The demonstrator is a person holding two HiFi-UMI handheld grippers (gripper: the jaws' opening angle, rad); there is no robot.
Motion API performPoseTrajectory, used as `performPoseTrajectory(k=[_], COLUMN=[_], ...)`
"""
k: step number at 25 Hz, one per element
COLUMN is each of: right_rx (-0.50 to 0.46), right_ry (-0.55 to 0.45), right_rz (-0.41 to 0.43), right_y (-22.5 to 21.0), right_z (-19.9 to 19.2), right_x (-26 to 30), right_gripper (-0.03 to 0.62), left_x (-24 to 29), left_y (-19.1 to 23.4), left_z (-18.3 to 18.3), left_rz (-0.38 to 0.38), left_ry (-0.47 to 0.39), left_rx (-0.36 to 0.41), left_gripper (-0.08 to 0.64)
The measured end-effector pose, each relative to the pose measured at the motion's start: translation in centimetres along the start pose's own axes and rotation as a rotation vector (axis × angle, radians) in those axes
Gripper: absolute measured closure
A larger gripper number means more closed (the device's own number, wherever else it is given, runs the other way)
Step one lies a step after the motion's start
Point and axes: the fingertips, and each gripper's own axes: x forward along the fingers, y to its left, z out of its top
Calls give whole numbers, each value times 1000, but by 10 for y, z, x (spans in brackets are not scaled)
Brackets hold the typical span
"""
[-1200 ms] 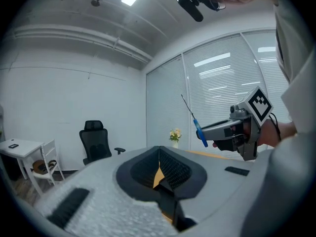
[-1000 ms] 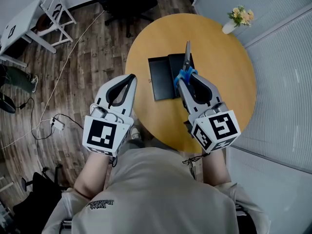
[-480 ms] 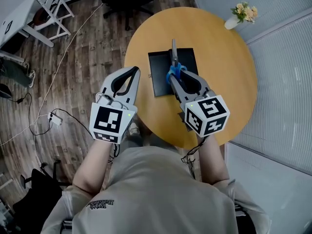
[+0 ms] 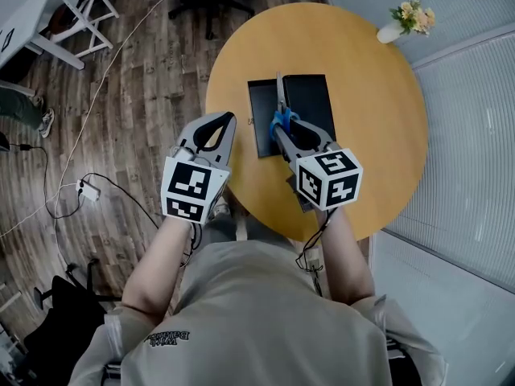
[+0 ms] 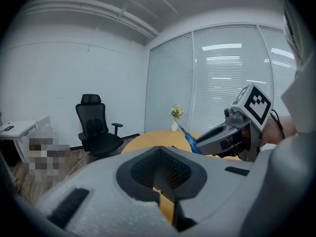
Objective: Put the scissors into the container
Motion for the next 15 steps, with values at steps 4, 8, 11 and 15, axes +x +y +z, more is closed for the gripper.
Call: performPoseTrajectory(k=[4, 8, 11, 15], right_rx=[19, -26, -29, 3], right_ry=[58, 156, 222, 291], right_rz=[-32, -82, -106, -111], right_y=[-13, -34, -44, -49], right_z=[-21, -57, -83, -108], right_x=[19, 45, 60, 77], right_gripper=[495, 495, 495, 495], left_x=[11, 25, 34, 42], left_y=[3, -1, -1, 2], left_z=[-17, -39, -56, -76], left_rz=[-16, -53, -69, -76], left_ry=[28, 98, 126, 155], left_rx=[-27, 4, -5, -30], left_gripper=[538, 538, 538, 538])
